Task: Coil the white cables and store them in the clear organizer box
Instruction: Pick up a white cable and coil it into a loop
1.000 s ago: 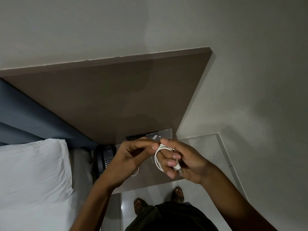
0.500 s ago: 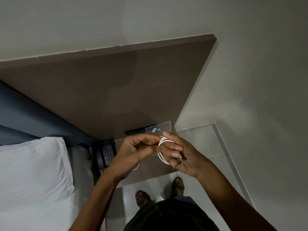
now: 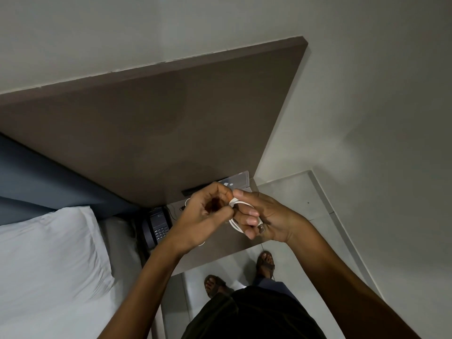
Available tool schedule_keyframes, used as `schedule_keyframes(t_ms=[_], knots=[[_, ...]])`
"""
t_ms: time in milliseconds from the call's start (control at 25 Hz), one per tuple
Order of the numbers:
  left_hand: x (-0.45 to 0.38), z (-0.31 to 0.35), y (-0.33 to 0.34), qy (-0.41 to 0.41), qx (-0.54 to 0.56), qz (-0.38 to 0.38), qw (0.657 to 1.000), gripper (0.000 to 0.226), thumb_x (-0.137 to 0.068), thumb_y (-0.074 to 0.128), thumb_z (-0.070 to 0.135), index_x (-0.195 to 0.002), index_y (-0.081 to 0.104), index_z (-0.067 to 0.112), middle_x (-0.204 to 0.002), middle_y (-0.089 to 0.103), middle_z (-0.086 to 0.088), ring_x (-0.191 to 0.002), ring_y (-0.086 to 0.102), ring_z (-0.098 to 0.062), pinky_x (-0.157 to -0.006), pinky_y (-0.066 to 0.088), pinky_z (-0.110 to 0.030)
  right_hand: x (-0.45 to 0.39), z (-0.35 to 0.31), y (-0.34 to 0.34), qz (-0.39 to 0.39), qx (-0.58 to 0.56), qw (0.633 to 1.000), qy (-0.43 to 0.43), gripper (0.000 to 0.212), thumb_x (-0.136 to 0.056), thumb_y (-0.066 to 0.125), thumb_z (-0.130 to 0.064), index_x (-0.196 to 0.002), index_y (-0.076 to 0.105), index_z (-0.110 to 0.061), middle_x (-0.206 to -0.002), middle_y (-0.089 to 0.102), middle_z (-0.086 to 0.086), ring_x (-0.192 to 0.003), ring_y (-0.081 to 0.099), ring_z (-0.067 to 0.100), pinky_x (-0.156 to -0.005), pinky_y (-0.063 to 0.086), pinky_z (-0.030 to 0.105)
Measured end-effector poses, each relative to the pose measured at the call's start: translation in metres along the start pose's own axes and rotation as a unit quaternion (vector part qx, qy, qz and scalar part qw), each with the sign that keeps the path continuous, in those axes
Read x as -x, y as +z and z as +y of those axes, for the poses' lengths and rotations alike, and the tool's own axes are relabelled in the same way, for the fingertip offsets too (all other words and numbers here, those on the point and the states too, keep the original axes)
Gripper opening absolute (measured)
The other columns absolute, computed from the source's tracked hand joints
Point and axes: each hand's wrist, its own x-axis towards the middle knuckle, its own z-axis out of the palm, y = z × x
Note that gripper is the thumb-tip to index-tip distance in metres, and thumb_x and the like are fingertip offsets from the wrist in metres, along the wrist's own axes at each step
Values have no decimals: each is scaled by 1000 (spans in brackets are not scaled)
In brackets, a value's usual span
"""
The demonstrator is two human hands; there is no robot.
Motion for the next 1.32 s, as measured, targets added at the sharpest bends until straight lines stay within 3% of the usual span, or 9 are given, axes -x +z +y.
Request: schedule_keyframes(t_ms=[160,360,440,640,800,1120,1320], knots=[[4,-4,-5,-9,-12,21,1000,9,-97,66,-12,-106,68,-11,-101,65,-40,-88,64,-31,-84,56,-41,-9,7,-3,12,26,1000,-3,64,-113,45,-30,-52,64,-22,-51,61,-7,-49,69,7,-53,61,17],[12,-14,-20,-20,-30,-2,999,13,-96,70,-14,-104,76,-5,-96,77,-24,-89,72,-18,-84,59,-24,-17,21,-9,32,47,998,-7,56,-109,59,-36,-55,60,-21,-54,60,-6,-52,67,8,-60,64,22],[13,-16,-25,-38,-30,-20,999,15,-96,72,-11,-106,80,-2,-100,79,-16,-93,73,-14,-86,58,-23,-20,26,-9,52,49,997,-9,55,-107,64,-38,-55,58,-20,-54,59,-5,-52,66,9,-61,63,23],[16,-24,-36,-76,29,-54,995,22,-98,72,-5,-118,81,-2,-116,77,-16,-113,74,-30,-106,57,-38,-23,34,-6,69,7,997,-15,58,-110,57,-33,-53,53,-19,-49,53,-4,-46,60,8,-56,60,21],[17,-31,-43,-103,55,-116,986,28,-100,71,3,-127,77,-4,-131,75,-28,-132,66,-47,-124,46,-58,-20,41,-6,71,-2,997,-11,55,-103,63,-38,-55,49,-15,-48,49,-1,-45,60,10,-56,61,21],[20,-49,-44,-87,45,-137,986,26,-106,63,-1,-130,72,-8,-134,66,-39,-134,58,-58,-124,35,-71,-21,61,-3,79,-43,996,-30,54,-103,64,-41,-57,47,-17,-49,49,-2,-47,56,8,-53,58,19],[24,-55,-42,-95,125,-137,978,36,-103,62,4,-131,64,-19,-136,54,-51,-135,44,-70,-123,26,-79,-17,60,1,54,-31,997,-40,54,-95,74,-47,-56,52,-18,-49,50,-2,-45,59,9,-53,59,19]])
